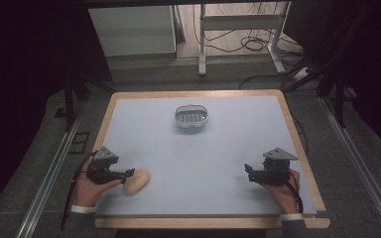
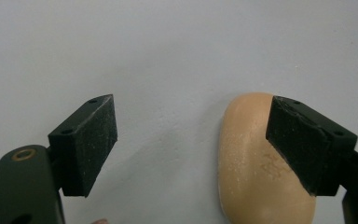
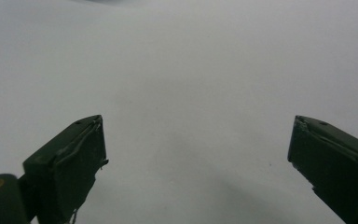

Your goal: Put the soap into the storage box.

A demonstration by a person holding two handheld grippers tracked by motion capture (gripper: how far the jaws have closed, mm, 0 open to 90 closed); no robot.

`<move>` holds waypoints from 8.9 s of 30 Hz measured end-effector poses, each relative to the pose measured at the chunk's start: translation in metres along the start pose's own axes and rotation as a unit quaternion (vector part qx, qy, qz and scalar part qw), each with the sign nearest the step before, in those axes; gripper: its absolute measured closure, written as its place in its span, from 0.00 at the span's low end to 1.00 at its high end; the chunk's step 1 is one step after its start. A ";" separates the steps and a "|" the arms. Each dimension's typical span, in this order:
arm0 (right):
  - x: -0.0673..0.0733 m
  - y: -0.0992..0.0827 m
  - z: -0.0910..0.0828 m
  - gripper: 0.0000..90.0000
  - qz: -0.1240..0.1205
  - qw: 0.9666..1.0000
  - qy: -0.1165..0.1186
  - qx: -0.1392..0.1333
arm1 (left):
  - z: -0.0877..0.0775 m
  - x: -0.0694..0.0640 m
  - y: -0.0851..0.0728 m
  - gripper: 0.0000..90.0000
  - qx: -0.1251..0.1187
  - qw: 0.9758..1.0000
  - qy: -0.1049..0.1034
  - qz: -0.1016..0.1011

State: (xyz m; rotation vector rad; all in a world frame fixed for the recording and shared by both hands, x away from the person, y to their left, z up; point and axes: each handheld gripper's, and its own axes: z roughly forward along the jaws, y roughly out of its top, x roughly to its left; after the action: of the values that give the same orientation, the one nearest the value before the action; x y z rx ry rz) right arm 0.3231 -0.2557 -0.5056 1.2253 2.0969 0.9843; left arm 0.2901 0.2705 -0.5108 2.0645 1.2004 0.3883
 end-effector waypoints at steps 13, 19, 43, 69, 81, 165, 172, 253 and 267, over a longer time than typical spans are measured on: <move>-0.003 -0.003 -0.005 0.09 0.003 1.000 0.007 -0.004 | -0.003 0.003 -0.001 0.19 0.000 1.000 0.007 -0.008; -0.003 -0.005 -0.004 0.09 0.000 1.000 0.001 0.003 | -0.003 0.003 -0.001 0.18 0.001 1.000 0.007 -0.009; -0.004 -0.007 -0.005 0.09 0.000 1.000 0.012 0.011 | -0.019 0.005 0.006 0.17 -0.009 1.000 0.006 -0.028; -0.009 -0.008 -0.013 0.09 0.001 1.000 0.008 0.006 | -0.029 -0.019 0.032 0.21 0.074 0.997 -0.004 0.025; -0.009 -0.009 -0.011 0.09 -0.001 1.000 0.007 0.010 | -0.007 -0.033 0.025 0.21 0.120 0.991 -0.027 0.043; -0.014 -0.014 -0.009 0.09 0.000 1.000 -0.015 0.026 | 0.023 -0.041 0.021 0.36 0.170 0.983 -0.026 0.063; -0.014 -0.014 -0.008 0.09 0.000 0.999 -0.017 0.028 | 0.024 -0.039 0.027 0.36 0.170 0.983 -0.033 0.067; -0.019 -0.019 -0.005 0.09 0.003 0.999 -0.023 0.039 | 0.043 -0.043 0.096 0.36 0.157 0.981 -0.052 0.098; -0.020 -0.019 -0.006 0.09 0.005 0.999 -0.025 0.039 | 0.045 -0.046 0.105 0.36 0.158 0.980 -0.050 0.106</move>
State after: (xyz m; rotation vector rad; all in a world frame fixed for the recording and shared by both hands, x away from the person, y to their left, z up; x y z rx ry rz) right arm 0.3184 -0.2819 -0.5154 1.2874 2.1095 0.8742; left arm 0.3583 0.1787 -0.4644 2.4659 1.0370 0.1960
